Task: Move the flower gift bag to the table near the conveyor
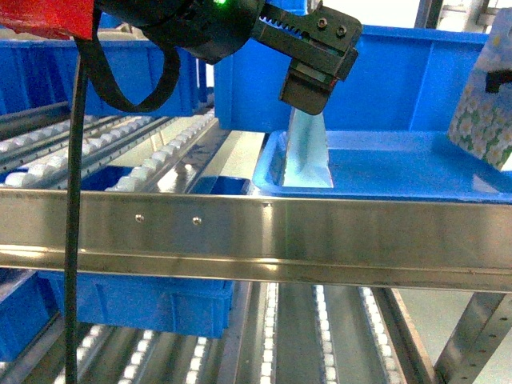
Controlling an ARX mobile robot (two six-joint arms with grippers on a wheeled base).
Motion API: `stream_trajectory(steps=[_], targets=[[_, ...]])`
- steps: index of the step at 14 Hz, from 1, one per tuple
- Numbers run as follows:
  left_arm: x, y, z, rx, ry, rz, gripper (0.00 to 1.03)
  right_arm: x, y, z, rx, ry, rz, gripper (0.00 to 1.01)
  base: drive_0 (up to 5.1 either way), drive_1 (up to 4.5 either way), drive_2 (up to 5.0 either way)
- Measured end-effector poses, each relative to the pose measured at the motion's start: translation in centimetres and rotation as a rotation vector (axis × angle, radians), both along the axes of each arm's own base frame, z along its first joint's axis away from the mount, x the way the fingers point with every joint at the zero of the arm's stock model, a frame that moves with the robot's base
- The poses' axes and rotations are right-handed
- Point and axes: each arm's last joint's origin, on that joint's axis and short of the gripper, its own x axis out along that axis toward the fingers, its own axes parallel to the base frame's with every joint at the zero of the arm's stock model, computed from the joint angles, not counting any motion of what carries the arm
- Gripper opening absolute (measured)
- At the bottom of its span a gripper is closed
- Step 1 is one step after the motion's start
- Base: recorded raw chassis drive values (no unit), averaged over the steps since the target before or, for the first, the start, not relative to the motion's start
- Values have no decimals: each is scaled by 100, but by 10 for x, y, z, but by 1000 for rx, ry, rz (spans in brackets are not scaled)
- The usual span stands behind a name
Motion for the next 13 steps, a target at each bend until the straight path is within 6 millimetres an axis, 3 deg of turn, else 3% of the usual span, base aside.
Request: stream_trajectory(steps=[2,4,8,13], targets=[[0,0,0,0,0,0,98,-1,0,41,1,-98,64,2,0,0,0],[0,0,0,0,0,0,98,-5,1,67,-4,-153,112,2,0,0,0],[16,-10,7,6,-29,-10,98,-4,1,69,-4,-157,117,2,0,0,0],[35,-33,-1,61,-4,-48,98,-4,1,69,-4,-156,117,2,0,0,0]])
